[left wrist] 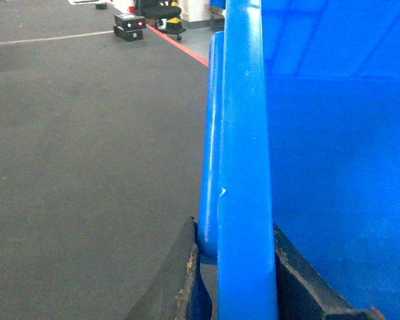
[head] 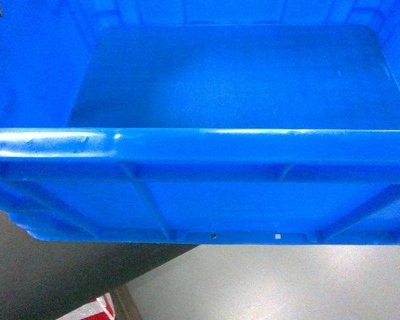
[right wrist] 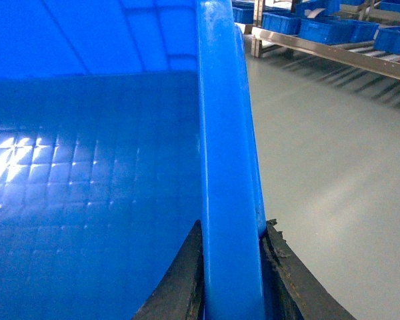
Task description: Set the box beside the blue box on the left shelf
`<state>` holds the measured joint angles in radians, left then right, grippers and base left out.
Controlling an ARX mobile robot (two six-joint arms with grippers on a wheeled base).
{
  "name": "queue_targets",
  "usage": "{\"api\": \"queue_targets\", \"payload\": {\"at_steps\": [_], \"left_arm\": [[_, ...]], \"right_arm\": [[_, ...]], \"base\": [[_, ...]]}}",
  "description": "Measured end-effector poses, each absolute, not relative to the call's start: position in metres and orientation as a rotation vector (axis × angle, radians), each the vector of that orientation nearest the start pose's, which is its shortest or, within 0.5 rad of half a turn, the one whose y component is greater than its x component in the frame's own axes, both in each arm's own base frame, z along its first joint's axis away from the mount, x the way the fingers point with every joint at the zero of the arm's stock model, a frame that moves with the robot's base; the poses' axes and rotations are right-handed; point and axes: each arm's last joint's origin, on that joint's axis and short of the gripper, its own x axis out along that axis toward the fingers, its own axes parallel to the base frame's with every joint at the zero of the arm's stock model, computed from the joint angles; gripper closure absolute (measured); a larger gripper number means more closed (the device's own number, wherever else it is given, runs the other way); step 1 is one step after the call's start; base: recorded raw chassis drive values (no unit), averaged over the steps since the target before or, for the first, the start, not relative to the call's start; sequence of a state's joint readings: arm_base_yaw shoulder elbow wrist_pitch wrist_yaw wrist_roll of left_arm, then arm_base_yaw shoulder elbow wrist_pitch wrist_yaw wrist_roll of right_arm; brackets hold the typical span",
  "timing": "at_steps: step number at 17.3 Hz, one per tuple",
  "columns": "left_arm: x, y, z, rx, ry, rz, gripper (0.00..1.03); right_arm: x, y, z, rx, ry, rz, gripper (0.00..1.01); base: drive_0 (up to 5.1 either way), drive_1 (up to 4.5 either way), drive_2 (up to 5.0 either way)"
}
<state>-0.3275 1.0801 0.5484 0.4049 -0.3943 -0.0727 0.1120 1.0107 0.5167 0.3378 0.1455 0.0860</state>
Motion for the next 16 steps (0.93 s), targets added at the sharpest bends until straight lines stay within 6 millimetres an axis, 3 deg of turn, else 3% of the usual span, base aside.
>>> {"api": "queue_targets", "payload": {"at_steps": [16], "left_arm": [[0.2222, -0.0638, 0.2519, -0.028, 0.116, 0.071, 0.84]], "right_arm": [[0.2182, 0.0204, 0.2488, 0.065, 0.153, -0.039, 0.86]], "base": [[-1.5, -1.51, -1.5]]}}
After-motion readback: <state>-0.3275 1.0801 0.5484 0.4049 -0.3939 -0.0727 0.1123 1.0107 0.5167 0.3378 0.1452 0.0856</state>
